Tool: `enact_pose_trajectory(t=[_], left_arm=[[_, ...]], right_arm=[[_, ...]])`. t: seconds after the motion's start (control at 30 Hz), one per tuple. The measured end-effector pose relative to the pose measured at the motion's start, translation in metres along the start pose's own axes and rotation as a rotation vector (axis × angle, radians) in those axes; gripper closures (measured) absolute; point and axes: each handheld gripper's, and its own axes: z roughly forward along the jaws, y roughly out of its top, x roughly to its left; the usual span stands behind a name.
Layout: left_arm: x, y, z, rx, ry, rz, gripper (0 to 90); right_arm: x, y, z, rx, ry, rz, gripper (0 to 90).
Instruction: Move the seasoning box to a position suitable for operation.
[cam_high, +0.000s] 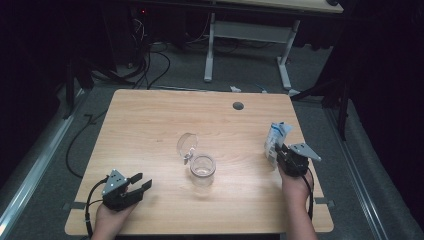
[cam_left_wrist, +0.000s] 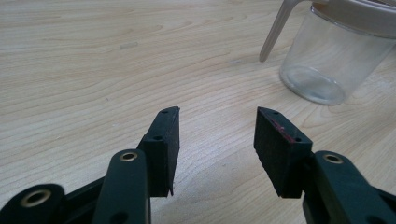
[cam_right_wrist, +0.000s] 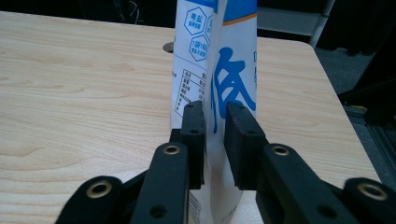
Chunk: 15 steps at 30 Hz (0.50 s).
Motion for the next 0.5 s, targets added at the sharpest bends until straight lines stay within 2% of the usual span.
enact_pose_trajectory(t=[0.2, 0.37, 0.5], left_arm=[[-0.0006, 0.0024, -0.0012, -0.011, -0.009, -0.016, 50.8], [-0.0039, 0.0024, -0.0034, -0.001, -0.043, -0.015, 49.0], [-0.005, 0.0012, -0.0034, -0.001, -0.052, -0.008, 48.4]], right_arm=[[0.0016, -0.0019, 0.0001, -0.01, 0.001, -0.025, 83.6], [0.0042, -0.0018, 0.0, -0.007, 0.005, -0.04, 86.3], [0.0045, 0.001, -0.0005, 0.01, 0.02, -0.049, 87.2]])
